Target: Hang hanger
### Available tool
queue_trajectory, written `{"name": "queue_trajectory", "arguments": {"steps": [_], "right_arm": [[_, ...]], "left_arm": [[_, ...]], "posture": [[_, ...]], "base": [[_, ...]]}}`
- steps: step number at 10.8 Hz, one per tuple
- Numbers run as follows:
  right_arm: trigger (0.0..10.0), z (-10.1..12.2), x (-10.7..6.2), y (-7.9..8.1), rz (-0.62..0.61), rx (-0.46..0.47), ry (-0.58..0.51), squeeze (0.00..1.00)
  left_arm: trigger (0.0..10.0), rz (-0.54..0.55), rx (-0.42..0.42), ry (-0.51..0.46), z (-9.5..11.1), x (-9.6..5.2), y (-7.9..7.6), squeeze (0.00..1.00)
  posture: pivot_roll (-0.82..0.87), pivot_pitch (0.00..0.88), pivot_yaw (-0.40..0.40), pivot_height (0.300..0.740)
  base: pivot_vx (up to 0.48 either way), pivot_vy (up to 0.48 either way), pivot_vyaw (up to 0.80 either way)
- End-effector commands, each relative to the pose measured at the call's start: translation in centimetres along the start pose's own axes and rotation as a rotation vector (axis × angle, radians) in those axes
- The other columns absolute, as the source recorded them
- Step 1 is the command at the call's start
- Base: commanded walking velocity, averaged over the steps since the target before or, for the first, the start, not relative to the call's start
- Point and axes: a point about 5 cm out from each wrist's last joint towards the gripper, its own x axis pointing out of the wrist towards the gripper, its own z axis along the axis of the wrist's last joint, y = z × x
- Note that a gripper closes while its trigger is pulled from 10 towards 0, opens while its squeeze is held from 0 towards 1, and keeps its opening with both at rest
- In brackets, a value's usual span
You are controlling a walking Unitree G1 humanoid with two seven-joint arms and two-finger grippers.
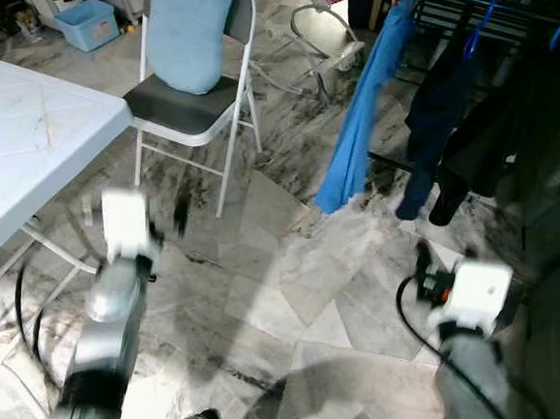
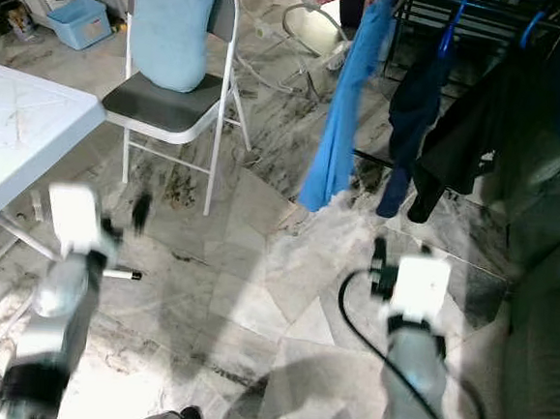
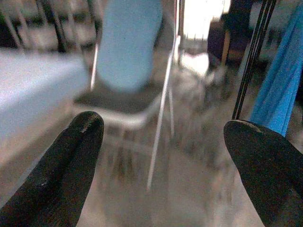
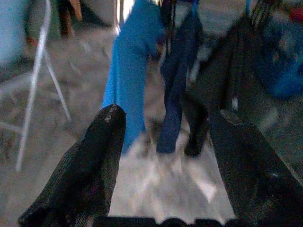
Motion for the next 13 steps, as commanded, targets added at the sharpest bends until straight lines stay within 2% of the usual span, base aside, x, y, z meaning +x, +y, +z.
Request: {"name": "queue_trajectory", "arguments": {"steps": [1, 3, 4, 5, 6, 7, 9, 10, 11, 12, 13], "right_arm": [[10.0, 1.1, 0.1, -0.3, -0.008, 0.001, -0.05, 0.0], [10.0, 1.0, 0.6, -1.8, -0.095, -0.039, -0.038, 0.0], [10.0, 0.8, 0.6, -1.6, -0.098, 0.001, -0.025, 1.0], [10.0, 0.8, 0.6, -1.4, -0.09, 0.027, -0.023, 1.0], [10.0, 0.9, 0.7, -1.4, -0.108, -0.004, -0.03, 1.0], [10.0, 1.0, 0.8, -1.3, -0.113, -0.011, -0.032, 1.0], [10.0, 1.0, 0.8, -0.9, -0.084, 0.023, -0.027, 1.0], [10.0, 0.7, 0.6, -0.8, -0.091, 0.021, -0.011, 1.0], [10.0, 0.3, 0.5, -0.6, -0.081, 0.025, 0.004, 1.0], [10.0, -0.1, 0.2, -0.4, -0.076, 0.015, 0.023, 1.0], [10.0, -0.9, -0.5, -0.2, -0.065, 0.033, 0.062, 0.0]], "left_arm": [[10.0, 0.007, 0.006, -0.035, 0.9, 0.3, 0.0, 0.0], [10.0, 0.036, 0.031, -0.035, 0.8, 0.3, 0.3, 0.0], [10.0, 0.053, 0.04, -0.021, 0.5, 0.2, 0.6, 0.0], [10.0, 0.063, 0.047, -0.02, 0.5, 0.1, 0.8, 0.0], [10.0, 0.076, 0.046, -0.023, 0.4, 0.1, 0.9, 0.15], [10.0, 0.092, 0.055, -0.031, 0.4, 0.3, 1.1, 1.0], [10.0, 0.118, 0.079, -0.013, 0.1, 0.6, 1.3, 1.0], [10.0, 0.141, 0.11, 0.034, -0.9, 0.4, 1.5, 1.0], [10.0, 0.127, 0.113, 0.068, -1.7, 0.1, 1.4, 0.83], [10.0, 0.1, 0.115, 0.089, -2.4, -0.4, 1.1, 0.0], [10.0, 0.059, 0.119, 0.13, -3.7, -1.4, 0.6, 0.0]], "posture": [[-0.12, 0.148, 0.047, 0.74], [-0.12, 0.148, 0.05, 0.74], [-0.12, 0.144, 0.051, 0.74], [-0.12, 0.144, 0.053, 0.74], [-0.13, 0.14, 0.052, 0.74], [-0.13, 0.137, 0.053, 0.74], [-0.14, 0.135, 0.058, 0.74], [-0.14, 0.141, 0.069, 0.74], [-0.14, 0.149, 0.081, 0.74], [-0.14, 0.156, 0.078, 0.74], [-0.14, 0.167, 0.078, 0.74]], "base": [[0.0, 0.0, 0.0], [0.0, 0.0, 0.0], [0.0, 0.0, 0.0], [0.0, 0.0, 0.0], [0.0, 0.0, 0.0], [0.0, 0.0, 0.0], [0.0, 0.0, 0.0], [0.0, 0.0, 0.0], [0.0, 0.0, 0.0], [0.0, 0.0, 0.0], [0.0, 0.0, 0.0]]}}
